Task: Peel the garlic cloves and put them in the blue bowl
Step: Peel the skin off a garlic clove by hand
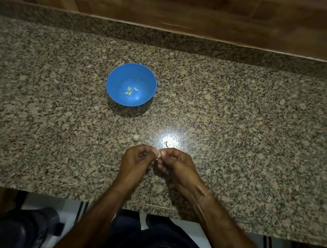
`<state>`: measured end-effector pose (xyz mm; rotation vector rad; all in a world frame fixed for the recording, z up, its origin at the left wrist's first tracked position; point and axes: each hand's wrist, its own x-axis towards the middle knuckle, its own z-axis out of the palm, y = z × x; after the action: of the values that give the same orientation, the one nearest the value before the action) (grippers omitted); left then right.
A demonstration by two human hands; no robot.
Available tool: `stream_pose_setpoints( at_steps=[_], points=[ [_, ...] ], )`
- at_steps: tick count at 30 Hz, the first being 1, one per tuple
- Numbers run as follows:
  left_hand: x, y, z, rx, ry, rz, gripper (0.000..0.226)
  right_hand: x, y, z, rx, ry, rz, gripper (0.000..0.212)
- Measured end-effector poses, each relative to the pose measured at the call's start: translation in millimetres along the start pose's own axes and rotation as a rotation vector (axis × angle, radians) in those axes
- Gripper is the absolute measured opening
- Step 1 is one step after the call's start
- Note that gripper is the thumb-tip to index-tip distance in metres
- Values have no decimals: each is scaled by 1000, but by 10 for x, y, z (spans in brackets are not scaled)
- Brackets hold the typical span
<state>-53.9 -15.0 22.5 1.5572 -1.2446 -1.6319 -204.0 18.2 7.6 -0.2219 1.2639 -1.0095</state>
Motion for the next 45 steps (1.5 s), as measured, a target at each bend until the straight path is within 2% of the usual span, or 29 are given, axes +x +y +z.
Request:
stream_pose_setpoints(
  at_steps=[7, 10, 13, 16, 20, 25, 30, 34, 39, 43, 45],
  points=[
    [111, -163, 13, 276, 237, 58, 33, 39, 58, 12, 72, 28, 22, 4],
    [82, -144, 0, 274, 238, 71, 12, 64, 84, 25, 52, 62, -17, 5],
    [7, -91, 8, 115, 186, 56, 3, 79, 113, 58, 68, 99, -75, 9],
    [-70, -25, 45, 63, 140, 88, 6, 47, 109, 88, 63, 103, -110, 5],
    [-62, -68, 31, 174, 196, 169, 12, -16, 84, 88, 13, 65, -146, 7],
    [-64, -91, 60, 227, 230, 185, 11, -44, 90, 104, 49, 79, -150, 11],
    [-67, -103, 61, 257, 244, 206, 14, -59, 102, 70, -148, 46, -228, 16],
    [-72, -100, 44, 284, 226, 235, 13, -26, 125, 46, -251, 48, -271, 11],
    [-98, -120, 53, 410, 138, 326, 15, -72, 109, 56, -508, 62, -477, 7],
    [-83, -193, 91, 476, 129, 359, 26, -17, 114, 44, -901, 123, -692, 23],
    [-90, -199, 101, 452, 127, 361, 30, 2, 96, 44, -976, 111, -711, 26]
  ],
)
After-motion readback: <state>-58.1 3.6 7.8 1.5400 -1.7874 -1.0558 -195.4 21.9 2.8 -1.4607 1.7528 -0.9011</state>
